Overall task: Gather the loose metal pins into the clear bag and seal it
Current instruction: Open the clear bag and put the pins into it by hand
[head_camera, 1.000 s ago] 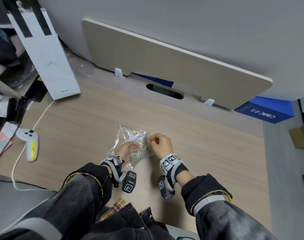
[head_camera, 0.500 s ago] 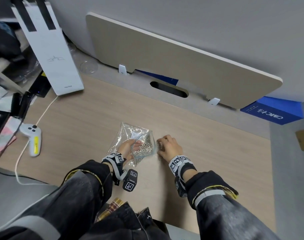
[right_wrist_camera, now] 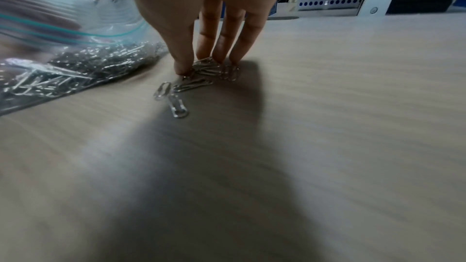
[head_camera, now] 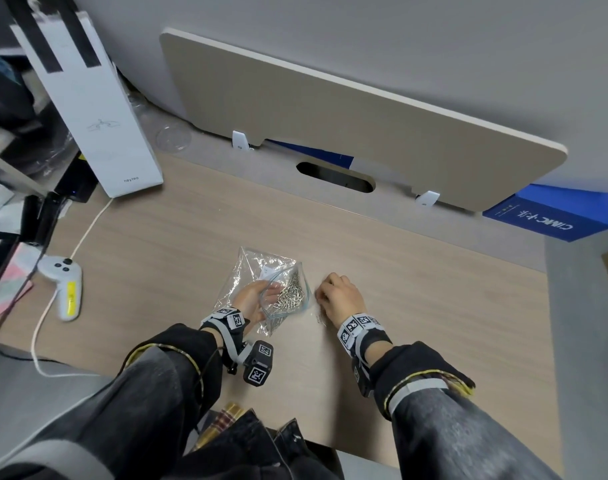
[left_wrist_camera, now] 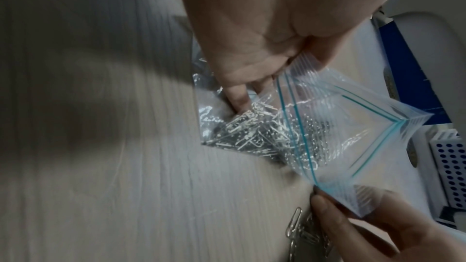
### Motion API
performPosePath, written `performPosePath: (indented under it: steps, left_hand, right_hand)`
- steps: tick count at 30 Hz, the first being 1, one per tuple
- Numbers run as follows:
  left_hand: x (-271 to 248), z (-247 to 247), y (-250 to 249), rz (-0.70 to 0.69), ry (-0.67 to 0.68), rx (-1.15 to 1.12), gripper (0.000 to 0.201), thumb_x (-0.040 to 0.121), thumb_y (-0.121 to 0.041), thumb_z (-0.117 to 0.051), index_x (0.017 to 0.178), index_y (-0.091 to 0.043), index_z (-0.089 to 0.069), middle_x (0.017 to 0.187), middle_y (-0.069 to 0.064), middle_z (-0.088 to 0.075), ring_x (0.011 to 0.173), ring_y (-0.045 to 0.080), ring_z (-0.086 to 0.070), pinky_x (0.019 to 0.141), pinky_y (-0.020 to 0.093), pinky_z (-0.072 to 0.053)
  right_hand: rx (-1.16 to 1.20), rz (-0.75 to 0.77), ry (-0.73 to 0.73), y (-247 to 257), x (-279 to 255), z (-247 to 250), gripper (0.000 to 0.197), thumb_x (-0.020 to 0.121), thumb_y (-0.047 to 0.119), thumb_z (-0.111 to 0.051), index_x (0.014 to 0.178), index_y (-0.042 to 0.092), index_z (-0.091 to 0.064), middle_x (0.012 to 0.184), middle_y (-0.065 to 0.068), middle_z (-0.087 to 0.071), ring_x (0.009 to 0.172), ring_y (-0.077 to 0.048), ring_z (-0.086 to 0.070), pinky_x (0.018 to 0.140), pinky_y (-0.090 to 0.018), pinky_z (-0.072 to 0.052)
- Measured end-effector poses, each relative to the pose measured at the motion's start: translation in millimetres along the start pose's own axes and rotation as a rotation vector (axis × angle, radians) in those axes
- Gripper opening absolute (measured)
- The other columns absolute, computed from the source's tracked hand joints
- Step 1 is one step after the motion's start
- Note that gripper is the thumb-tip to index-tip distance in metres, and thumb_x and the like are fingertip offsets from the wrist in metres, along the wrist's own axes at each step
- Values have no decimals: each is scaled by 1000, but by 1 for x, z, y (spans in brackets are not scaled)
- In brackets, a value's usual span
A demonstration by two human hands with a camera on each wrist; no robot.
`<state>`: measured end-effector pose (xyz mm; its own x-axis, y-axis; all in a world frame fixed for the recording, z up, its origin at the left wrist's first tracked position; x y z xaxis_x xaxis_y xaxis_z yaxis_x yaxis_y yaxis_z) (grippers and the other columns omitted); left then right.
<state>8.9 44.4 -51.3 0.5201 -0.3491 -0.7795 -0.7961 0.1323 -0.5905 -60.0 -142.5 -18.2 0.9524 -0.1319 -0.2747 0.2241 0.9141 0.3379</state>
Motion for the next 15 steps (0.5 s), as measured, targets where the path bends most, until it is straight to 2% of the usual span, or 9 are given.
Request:
performPosePath:
  steps: [2,4,6,8,11,15]
  left_hand:
    - [2,1,1,-2,-1,-6,31,94,-25,-47,112,-5,-62,102,6,-68,95,22,-59,87,44,-47]
    - [3,1,2,3,-1,-15,29,94,-24,-47,112,-5,-62,97,5,-67,89,20,-60,82,41,-48]
    - [4,0,2,4,0,-10,28,94,-24,-46,109,-7,-63,101,6,-67,89,18,-60,90,45,-47]
    - [5,1,3,0,10,-1,27,94,-25,-47,107,-8,-64,104,6,-65,88,18,-60,94,48,-44]
    - [5,1,3,-5,12,8,26,94,-25,-46,105,-10,-64,109,7,-66,98,21,-60,93,48,-44]
    - [1,-1,1,-16,10,3,26,95,-24,-45,105,-9,-64,107,8,-66,107,26,-57,86,44,-47]
  right_hand:
    - [45,-27,14,-11,-6,3,8,85,16,-61,91,14,-66,106,-5,-57,101,-29,-51,79,-36,-43]
    - [161,-109,-35,-23,-12,10,12,85,16,-61,96,17,-66,107,-1,-57,104,-24,-50,84,-33,-44]
    - [195,-159,-66,-33,-18,16,23,87,17,-59,108,21,-63,113,0,-55,107,-23,-48,88,-33,-44]
    - [90,-142,32,-35,-21,15,35,87,25,-60,122,25,-56,122,2,-50,113,-23,-45,88,-34,-45]
    - [-32,-91,150,-30,-26,12,50,84,35,-62,132,26,-49,129,1,-42,118,-23,-40,86,-34,-47]
    - [-46,-70,181,-29,-29,10,60,80,50,-65,131,23,-50,128,1,-42,117,-22,-41,87,-35,-47]
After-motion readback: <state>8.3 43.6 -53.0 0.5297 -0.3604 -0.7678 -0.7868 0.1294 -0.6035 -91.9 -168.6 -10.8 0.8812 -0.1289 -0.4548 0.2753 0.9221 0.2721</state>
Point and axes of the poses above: each hand's wrist, its own x-axis towards the middle knuckle, its own z-axis out of the back of the hand, y = z × x, the point moved 4 cm from there along x, towards the middle knuckle
